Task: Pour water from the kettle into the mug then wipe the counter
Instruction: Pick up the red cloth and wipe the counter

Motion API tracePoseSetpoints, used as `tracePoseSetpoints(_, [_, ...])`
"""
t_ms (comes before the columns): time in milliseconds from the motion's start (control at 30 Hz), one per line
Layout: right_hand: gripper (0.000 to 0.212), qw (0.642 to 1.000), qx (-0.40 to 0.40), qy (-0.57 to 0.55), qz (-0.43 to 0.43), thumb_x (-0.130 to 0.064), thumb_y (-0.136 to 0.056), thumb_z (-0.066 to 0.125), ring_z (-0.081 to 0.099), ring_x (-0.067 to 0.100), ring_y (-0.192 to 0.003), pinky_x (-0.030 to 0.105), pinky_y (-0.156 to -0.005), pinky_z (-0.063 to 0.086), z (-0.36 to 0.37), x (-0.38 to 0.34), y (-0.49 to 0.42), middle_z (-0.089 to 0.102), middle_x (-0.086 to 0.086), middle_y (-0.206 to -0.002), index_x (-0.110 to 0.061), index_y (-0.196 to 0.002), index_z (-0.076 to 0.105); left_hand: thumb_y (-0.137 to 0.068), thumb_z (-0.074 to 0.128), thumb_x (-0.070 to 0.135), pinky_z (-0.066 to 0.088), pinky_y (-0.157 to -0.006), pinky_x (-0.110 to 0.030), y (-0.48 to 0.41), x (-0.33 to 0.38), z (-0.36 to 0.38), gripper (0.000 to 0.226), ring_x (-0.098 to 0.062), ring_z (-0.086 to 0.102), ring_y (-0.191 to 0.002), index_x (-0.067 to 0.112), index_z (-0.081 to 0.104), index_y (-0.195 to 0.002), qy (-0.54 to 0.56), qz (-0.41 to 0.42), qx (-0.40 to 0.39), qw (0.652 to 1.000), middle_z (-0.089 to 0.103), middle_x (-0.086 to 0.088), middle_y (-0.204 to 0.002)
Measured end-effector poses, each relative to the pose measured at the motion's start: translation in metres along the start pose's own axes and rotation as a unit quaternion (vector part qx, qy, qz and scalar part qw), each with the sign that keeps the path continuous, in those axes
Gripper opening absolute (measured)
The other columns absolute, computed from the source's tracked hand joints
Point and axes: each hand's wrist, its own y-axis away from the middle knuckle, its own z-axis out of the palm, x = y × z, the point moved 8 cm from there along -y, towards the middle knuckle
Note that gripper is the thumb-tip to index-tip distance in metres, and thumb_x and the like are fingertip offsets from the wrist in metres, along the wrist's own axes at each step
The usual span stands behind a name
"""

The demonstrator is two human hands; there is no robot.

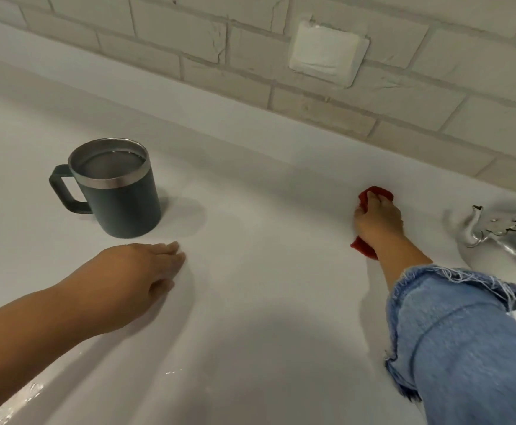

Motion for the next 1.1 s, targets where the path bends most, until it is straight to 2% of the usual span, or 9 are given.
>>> tracePoseSetpoints(200, [0.053,0.966,-0.087,-0.064,-0.233,-0.024,-0.096,0.039,0.028,0.026,-0.14,0.037,-0.117,0.021,0.039,-0.14,0.014,0.027,0.003,-0.157,-0.022,-0.148,0.029,-0.094,0.043,0.034,0.022,-0.1,-0.01,0.0,-0.003,0.0,0.046,0.001,0.037,-0.133,0.046,0.037,-0.137,0.015,-0.011,0.008,1.0,0.026,0.028,-0.147])
tracePoseSetpoints(433, [0.051,0.877,-0.17,-0.149,-0.425,-0.004,-0.089,0.05,0.035,0.013,-0.135,-0.004,-0.099,0.01,0.04,-0.193,0.1,0.044,-0.003,-0.147,-0.025,-0.135,0.052,-0.095,0.039,0.029,0.02,-0.105,-0.013,0.005,-0.003,0.001,0.048,-0.002,0.032,-0.137,0.043,0.032,-0.14,0.02,-0.022,0.001,1.0,0.023,0.026,-0.15])
tracePoseSetpoints(533, [0.053,0.848,-0.249,-0.182,-0.432,-0.001,-0.085,0.05,0.044,0.004,-0.124,0.009,-0.107,0.025,0.042,-0.191,0.136,0.053,-0.016,-0.134,-0.033,-0.126,0.06,-0.096,0.038,0.026,0.021,-0.108,-0.017,0.004,-0.003,0.002,0.048,-0.004,0.031,-0.137,0.041,0.031,-0.141,0.028,-0.03,-0.014,0.999,0.023,0.023,-0.151])
tracePoseSetpoints(633, [0.054,0.814,-0.326,-0.327,-0.352,0.003,-0.082,0.049,0.062,0.012,-0.088,0.012,-0.082,0.046,0.034,-0.184,0.15,0.068,-0.013,-0.114,-0.04,-0.105,0.071,-0.096,0.039,0.023,0.023,-0.111,-0.022,0.003,-0.003,0.002,0.05,-0.007,0.031,-0.138,0.04,0.03,-0.142,0.036,-0.036,-0.032,0.998,0.023,0.021,-0.152])
tracePoseSetpoints(700, [0.054,0.806,-0.283,-0.431,-0.291,0.006,-0.08,0.049,0.058,0.021,-0.074,0.012,-0.067,0.046,0.015,-0.178,0.132,0.073,-0.002,-0.101,-0.039,-0.095,0.074,-0.097,0.038,0.022,0.023,-0.111,-0.023,0.004,-0.003,0.003,0.05,-0.007,0.03,-0.139,0.039,0.03,-0.143,0.034,-0.034,-0.034,0.998,0.022,0.02,-0.153])
tracePoseSetpoints(833, [0.052,0.863,-0.154,-0.442,-0.189,0.006,-0.082,0.047,0.053,0.005,-0.056,0.009,-0.052,0.043,-0.005,-0.153,0.071,0.068,0.002,-0.093,-0.033,-0.106,0.07,-0.097,0.037,0.023,0.021,-0.11,-0.02,0.006,-0.004,0.005,0.05,-0.008,0.029,-0.139,0.038,0.029,-0.143,0.033,-0.032,-0.033,0.998,0.021,0.019,-0.153])
tracePoseSetpoints(900, [0.052,0.924,-0.125,-0.313,-0.18,0.001,-0.085,0.047,0.064,0.005,-0.08,0.01,-0.074,0.049,0.007,-0.14,0.052,0.062,0.003,-0.118,-0.028,-0.126,0.059,-0.096,0.037,0.023,0.021,-0.109,-0.019,0.006,-0.005,0.005,0.05,-0.007,0.029,-0.139,0.038,0.029,-0.143,0.038,-0.032,-0.029,0.998,0.022,0.019,-0.153])
tracePoseSetpoints(967, [0.056,0.963,-0.12,-0.123,-0.207,-0.009,-0.089,0.05,0.046,0.022,-0.127,0.027,-0.109,0.034,0.028,-0.134,0.045,0.041,0.005,-0.148,-0.021,-0.144,0.039,-0.096,0.039,0.024,0.02,-0.108,-0.018,0.007,-0.005,0.005,0.05,-0.007,0.029,-0.139,0.037,0.031,-0.143,0.046,-0.032,-0.022,0.998,0.023,0.019,-0.153])
tracePoseSetpoints(1100, [0.058,0.953,-0.086,-0.041,-0.288,-0.019,-0.094,0.047,0.023,0.026,-0.143,0.034,-0.118,0.015,0.044,-0.168,0.065,0.024,0.006,-0.158,-0.018,-0.149,0.029,-0.094,0.045,0.025,0.025,-0.106,-0.019,0.01,-0.005,-0.001,0.045,-0.008,0.038,-0.134,0.032,0.043,-0.138,0.08,-0.024,0.0,0.997,0.036,0.015,-0.148])
